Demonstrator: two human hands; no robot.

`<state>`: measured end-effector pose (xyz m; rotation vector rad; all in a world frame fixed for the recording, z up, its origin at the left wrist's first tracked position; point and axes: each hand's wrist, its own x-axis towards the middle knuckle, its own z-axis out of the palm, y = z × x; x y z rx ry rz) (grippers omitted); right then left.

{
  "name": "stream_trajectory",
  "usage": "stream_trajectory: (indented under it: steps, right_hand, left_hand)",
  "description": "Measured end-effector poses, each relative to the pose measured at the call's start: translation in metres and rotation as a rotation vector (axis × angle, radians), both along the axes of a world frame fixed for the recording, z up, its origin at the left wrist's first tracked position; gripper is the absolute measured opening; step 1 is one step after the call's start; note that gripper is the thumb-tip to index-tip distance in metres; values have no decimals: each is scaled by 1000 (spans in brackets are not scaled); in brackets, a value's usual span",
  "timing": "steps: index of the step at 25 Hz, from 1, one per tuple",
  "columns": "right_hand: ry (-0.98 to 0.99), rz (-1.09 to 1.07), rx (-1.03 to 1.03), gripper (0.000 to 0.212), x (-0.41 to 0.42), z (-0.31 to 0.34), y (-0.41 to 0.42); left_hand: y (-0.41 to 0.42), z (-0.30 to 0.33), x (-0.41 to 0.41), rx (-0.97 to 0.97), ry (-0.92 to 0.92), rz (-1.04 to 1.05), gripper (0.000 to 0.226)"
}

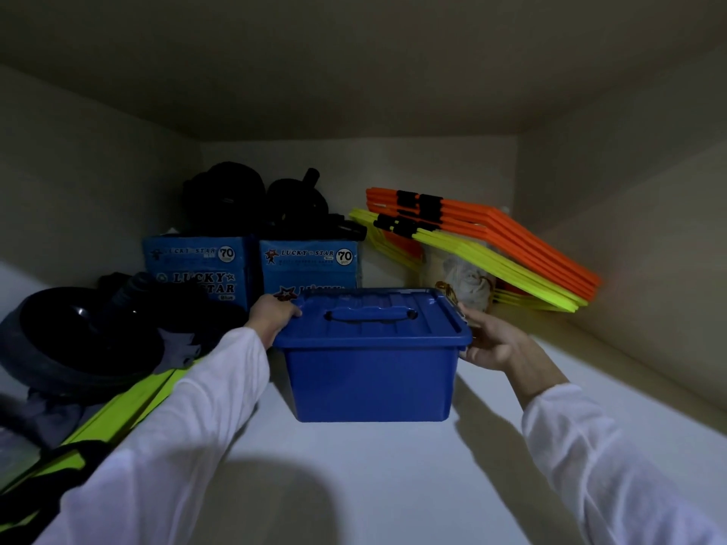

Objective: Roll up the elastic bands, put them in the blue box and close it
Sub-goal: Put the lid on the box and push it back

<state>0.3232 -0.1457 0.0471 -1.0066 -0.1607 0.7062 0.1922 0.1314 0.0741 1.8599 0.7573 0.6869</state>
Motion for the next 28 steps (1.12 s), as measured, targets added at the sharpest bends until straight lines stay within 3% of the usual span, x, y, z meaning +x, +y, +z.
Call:
stream_trajectory:
  steps: [5,8,13,19,22,24,28]
  right_hand:
    - [-58,75,7,33,5,-2,0]
    - [-116,92,-96,21,6,6,1]
    - [-189,75,-225,15,10,11,4]
    - [-229,78,-294,15,12,10,6]
    - [-233,47,-307,10,8,10,14]
    - [-243,-14,-316,9,5,10,22]
    - [-232,-46,-301,12,4,12,26]
  left_hand:
    - [2,-2,1,-8,1,-3,10]
    - [2,-2,1,-4,5,-2,9]
    - [4,-3,2,-21,-9,1,25]
    - [1,-4,0,-11,-9,5,23]
    - [-2,-2,-2,2,-14,18,9]
    - [-1,-2,-1,-13,-18,20,31]
    - [1,-1,-2,-17,-7,34,39]
